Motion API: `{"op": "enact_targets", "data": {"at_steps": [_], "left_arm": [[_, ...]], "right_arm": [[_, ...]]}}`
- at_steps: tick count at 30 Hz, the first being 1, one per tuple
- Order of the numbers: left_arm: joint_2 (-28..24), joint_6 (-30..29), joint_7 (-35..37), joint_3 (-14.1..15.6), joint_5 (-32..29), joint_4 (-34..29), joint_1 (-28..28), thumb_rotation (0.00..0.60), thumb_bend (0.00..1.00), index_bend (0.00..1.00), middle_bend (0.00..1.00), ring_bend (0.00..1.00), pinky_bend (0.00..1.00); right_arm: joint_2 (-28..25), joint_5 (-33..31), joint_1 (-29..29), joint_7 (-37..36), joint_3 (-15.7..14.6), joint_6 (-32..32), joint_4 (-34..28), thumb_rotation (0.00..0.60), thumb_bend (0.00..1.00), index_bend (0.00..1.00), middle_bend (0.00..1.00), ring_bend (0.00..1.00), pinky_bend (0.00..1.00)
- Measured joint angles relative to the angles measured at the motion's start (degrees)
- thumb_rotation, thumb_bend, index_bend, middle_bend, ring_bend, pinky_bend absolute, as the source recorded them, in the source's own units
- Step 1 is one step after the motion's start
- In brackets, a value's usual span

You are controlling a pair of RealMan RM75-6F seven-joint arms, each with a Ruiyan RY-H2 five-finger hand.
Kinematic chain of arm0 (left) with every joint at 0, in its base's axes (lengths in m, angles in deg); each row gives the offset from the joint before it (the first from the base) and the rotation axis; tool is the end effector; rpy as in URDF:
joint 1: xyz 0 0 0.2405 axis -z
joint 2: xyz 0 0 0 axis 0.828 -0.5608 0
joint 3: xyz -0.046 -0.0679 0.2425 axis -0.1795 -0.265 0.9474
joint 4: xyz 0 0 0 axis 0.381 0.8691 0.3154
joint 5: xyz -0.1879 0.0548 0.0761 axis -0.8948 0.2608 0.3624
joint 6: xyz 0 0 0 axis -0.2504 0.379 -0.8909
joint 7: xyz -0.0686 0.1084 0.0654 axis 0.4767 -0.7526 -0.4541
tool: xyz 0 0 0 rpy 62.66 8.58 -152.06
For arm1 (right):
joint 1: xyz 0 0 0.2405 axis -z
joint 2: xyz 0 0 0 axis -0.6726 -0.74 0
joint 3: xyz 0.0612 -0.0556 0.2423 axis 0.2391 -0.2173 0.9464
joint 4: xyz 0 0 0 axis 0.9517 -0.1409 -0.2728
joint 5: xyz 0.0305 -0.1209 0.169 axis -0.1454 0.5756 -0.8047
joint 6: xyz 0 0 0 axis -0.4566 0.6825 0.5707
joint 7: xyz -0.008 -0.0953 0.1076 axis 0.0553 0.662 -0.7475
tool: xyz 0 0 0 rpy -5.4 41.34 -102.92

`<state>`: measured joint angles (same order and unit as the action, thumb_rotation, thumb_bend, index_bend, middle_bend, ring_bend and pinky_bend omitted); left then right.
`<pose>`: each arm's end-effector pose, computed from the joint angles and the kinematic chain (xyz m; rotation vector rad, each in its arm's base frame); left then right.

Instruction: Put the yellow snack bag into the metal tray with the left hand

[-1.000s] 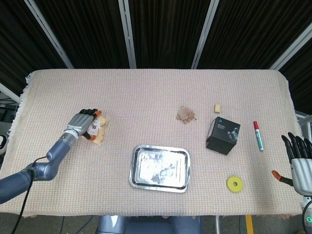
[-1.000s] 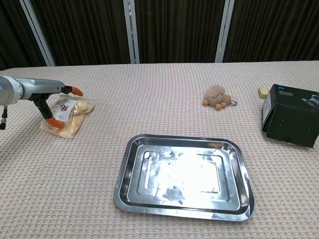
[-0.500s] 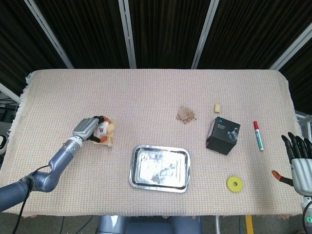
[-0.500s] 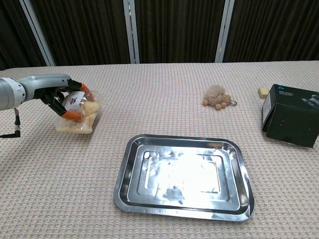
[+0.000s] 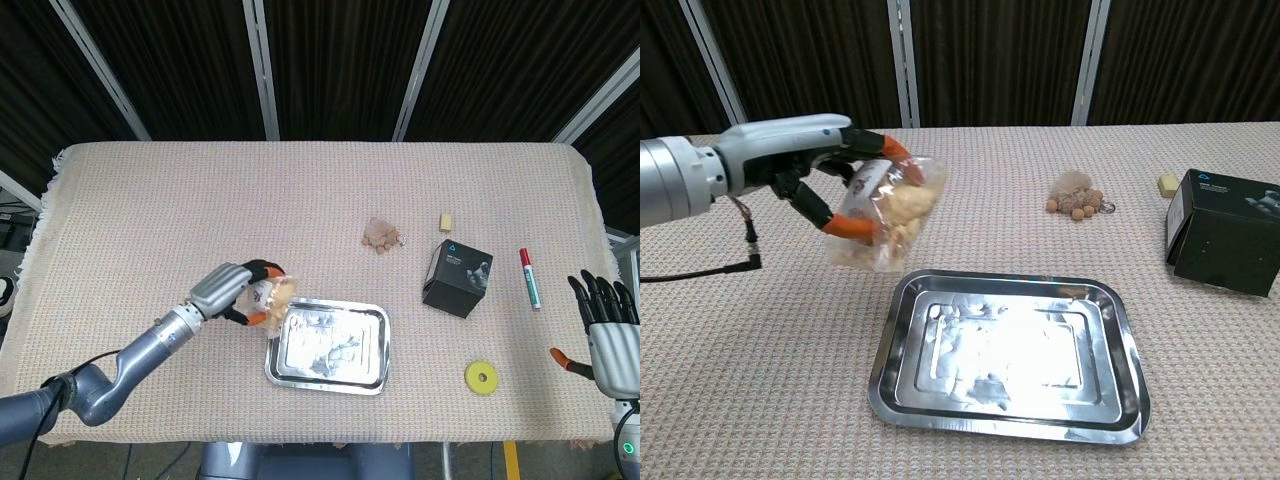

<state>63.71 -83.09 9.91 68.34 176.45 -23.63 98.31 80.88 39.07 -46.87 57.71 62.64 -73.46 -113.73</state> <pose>-0.1147 0.3259 -0.0056 -2.0932 -1.3014 -1.2439 -0.3151 -0.1879 0.1824 1.3825 -0.7531 0.8353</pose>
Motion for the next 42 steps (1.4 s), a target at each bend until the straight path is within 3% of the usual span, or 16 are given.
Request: {"op": "enact_targets", "data": {"at_steps": [3, 4, 5, 7, 8, 14, 19, 24, 31, 36, 42], "left_arm": [[2.2, -0.4, -2.1, 0.8, 2.2, 0.2, 1.7, 0.600, 0.46, 0.47, 0.19, 0.17, 0.40], [3.1, -0.5, -2.9, 1.0, 2.6, 0.3, 2.2, 0.600, 0.36, 0.41, 0.17, 0.14, 0.36], [4.3, -0.6, -4.2, 1.2, 3.2, 0.7, 2.8, 0.600, 0.27, 0.33, 0.13, 0.11, 0.30], [6.2, -0.6, -6.2, 1.5, 3.9, 1.4, 3.8, 0.600, 0.04, 0.06, 0.02, 0.01, 0.06], [7.3, -0.6, -7.6, 1.6, 4.3, 1.9, 4.5, 0.599, 0.00, 0.00, 0.00, 0.00, 0.01], [11.6, -0.6, -15.7, 1.6, 3.9, 3.2, 6.5, 0.491, 0.00, 0.00, 0.00, 0.00, 0.00], [11.4, -3.3, -18.0, 1.0, 2.3, 2.1, 6.2, 0.489, 0.00, 0.00, 0.00, 0.00, 0.00], [5.4, -5.0, -21.3, 0.8, -1.1, -1.3, 3.6, 0.538, 0.07, 0.03, 0.00, 0.00, 0.00], [-8.0, -9.9, -28.8, 2.0, -9.4, -9.8, -4.2, 0.540, 0.08, 0.13, 0.00, 0.00, 0.00], [-13.8, -18.7, -31.3, 5.1, -10.3, -13.1, -12.3, 0.541, 0.08, 0.14, 0.00, 0.00, 0.00], [-16.4, -31.2, -31.6, 9.7, -5.5, -12.9, -21.1, 0.548, 0.08, 0.14, 0.00, 0.00, 0.00]], "right_arm": [[-0.1, 0.0, 0.2, -0.1, -0.1, -0.3, 0.0, 0.600, 0.00, 0.01, 0.01, 0.00, 0.00], [-0.1, -0.1, 0.3, -0.1, -0.1, -0.3, 0.0, 0.600, 0.00, 0.01, 0.01, 0.00, 0.00], [-0.1, -0.1, 0.4, -0.2, -0.1, -0.3, 0.0, 0.600, 0.00, 0.01, 0.01, 0.00, 0.00], [0.0, -0.2, 0.5, -0.2, -0.2, -0.3, 0.0, 0.600, 0.00, 0.01, 0.01, 0.00, 0.00], [0.0, -0.2, 0.5, -0.1, -0.2, -0.4, 0.0, 0.600, 0.00, 0.01, 0.01, 0.00, 0.00], [-0.2, -0.3, 0.9, 0.2, -0.2, -0.9, -0.3, 0.600, 0.00, 0.01, 0.01, 0.00, 0.00], [-0.4, -0.3, 1.1, 0.3, -0.1, -1.2, -0.5, 0.600, 0.00, 0.01, 0.01, 0.00, 0.00], [-0.3, -0.4, 1.2, -0.4, -0.2, -1.2, 0.0, 0.600, 0.00, 0.01, 0.01, 0.00, 0.00], [0.4, -0.4, 0.8, -1.6, 0.0, -0.6, 1.3, 0.600, 0.00, 0.01, 0.01, 0.00, 0.00], [0.7, -0.6, 0.3, -2.0, 0.1, 0.3, 2.1, 0.600, 0.00, 0.01, 0.01, 0.00, 0.00], [0.9, -0.5, -0.3, -1.9, 0.3, 0.7, 2.2, 0.600, 0.00, 0.01, 0.01, 0.00, 0.00]]}}
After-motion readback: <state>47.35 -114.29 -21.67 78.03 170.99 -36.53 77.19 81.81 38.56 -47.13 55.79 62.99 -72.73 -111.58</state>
